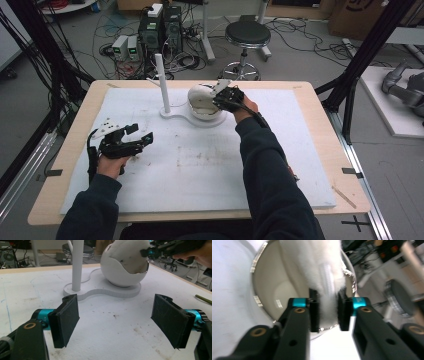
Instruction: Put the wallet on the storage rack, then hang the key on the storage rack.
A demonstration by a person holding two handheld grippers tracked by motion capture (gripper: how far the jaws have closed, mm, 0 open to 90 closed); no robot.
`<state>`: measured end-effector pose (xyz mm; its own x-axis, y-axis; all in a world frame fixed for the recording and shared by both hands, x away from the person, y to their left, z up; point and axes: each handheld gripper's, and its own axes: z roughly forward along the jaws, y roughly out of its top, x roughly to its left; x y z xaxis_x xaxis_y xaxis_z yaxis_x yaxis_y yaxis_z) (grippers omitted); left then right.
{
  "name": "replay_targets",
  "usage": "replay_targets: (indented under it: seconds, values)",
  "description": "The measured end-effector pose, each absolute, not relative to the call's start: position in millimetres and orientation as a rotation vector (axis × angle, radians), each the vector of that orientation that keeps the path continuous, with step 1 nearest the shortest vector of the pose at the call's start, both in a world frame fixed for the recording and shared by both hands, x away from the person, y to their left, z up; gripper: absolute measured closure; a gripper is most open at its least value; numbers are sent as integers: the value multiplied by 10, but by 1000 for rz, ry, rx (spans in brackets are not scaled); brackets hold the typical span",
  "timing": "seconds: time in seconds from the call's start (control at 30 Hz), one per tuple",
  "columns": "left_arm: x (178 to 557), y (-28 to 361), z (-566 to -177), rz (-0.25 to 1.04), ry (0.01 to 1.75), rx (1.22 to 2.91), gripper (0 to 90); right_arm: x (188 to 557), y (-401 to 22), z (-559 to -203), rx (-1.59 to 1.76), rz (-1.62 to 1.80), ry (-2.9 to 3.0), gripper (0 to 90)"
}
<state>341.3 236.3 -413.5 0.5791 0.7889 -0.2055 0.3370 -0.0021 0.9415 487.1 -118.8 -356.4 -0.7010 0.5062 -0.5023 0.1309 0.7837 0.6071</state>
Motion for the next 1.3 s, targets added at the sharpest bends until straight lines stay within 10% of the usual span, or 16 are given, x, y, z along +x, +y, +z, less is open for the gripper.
replay_targets:
  seconds: [0.1, 0.43, 1.3]
  values:
    - [3412, 2369, -4132, 465, 973, 1593, 218, 4817, -1281, -3496, 599, 803, 2305, 520]
    - [3411, 2369, -4134, 444, 970, 1586, 238, 4346, -2083, -3322, 978, 1094, 2165, 278]
    - [3414, 2384, -4136, 471, 992, 1594, 203, 3294, -3155, -3843, 1187, 1037, 2034, 235]
